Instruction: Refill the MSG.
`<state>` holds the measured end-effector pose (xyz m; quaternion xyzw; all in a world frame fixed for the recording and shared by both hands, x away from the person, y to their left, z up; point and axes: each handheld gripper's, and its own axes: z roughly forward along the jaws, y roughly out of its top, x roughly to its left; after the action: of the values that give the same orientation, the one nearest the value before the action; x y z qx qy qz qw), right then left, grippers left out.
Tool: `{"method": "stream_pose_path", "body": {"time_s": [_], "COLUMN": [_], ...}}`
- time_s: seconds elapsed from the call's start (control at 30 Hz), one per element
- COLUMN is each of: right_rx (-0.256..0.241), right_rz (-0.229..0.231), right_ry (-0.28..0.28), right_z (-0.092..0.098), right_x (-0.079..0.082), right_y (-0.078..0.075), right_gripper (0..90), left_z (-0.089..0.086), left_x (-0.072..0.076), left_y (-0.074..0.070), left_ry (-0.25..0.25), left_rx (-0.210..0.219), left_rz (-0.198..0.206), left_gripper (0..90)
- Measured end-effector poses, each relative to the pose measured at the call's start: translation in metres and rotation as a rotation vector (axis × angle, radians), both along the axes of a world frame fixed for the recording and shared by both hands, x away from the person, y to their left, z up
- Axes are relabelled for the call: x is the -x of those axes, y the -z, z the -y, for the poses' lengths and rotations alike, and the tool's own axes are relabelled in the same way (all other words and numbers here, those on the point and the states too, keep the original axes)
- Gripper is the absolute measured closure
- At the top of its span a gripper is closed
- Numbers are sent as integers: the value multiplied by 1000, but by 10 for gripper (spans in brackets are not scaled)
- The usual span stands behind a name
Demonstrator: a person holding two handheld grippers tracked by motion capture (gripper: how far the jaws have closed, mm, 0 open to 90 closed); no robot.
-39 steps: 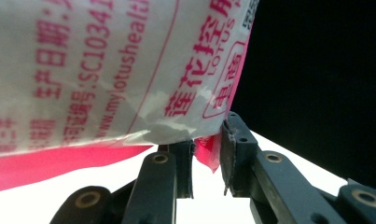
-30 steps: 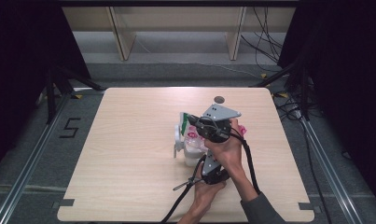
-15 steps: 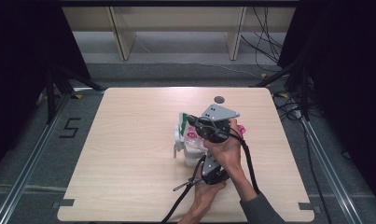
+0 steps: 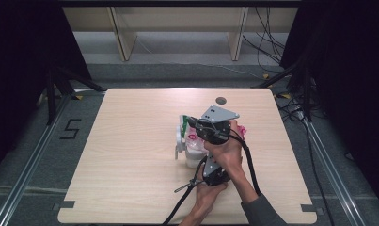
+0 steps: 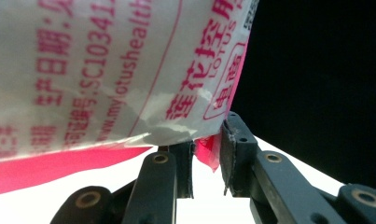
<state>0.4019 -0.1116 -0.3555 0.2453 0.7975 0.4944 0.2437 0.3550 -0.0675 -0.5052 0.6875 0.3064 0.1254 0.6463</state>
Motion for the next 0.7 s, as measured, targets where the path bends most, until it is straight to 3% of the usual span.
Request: {"method": "stream_pose_path", "body": {"time_s": [0.03, 0.07, 0.2, 0.33, 0.53, 0.6, 0.63, 0.7], "right_rx": [-9, -15, -20, -16, -15, -5, -17, -8], "right_rz": [2, -14, -15, 10, -15, 28, 15, 25], "right_ry": [13, 10, 13, 20, 4, 14, 12, 10], "right_z": [0, 0, 1, 0, -1, 0, -1, -1], "right_x": [0, 1, 1, 2, 1, 1, 1, 1], "right_y": [0, 0, -1, -1, -1, -2, -2, -2], "right_gripper": [887, 887, 887, 886, 885, 885, 885, 885], "left_z": [2, 2, 2, 4, 2, 2, 2, 2], "left_x": [3, 3, 4, 2, 3, 3, 3, 3], "left_y": [0, -1, -1, 0, -2, -2, -2, -2], "left_ry": [10, 5, 5, 15, 7, 6, 12, 12], "left_rx": [23, 11, 13, 45, 28, 25, 45, 41], "left_rz": [-42, -44, -43, -37, -42, -42, -36, -33], "left_gripper": [756, 756, 756, 756, 756, 756, 756, 756]}}
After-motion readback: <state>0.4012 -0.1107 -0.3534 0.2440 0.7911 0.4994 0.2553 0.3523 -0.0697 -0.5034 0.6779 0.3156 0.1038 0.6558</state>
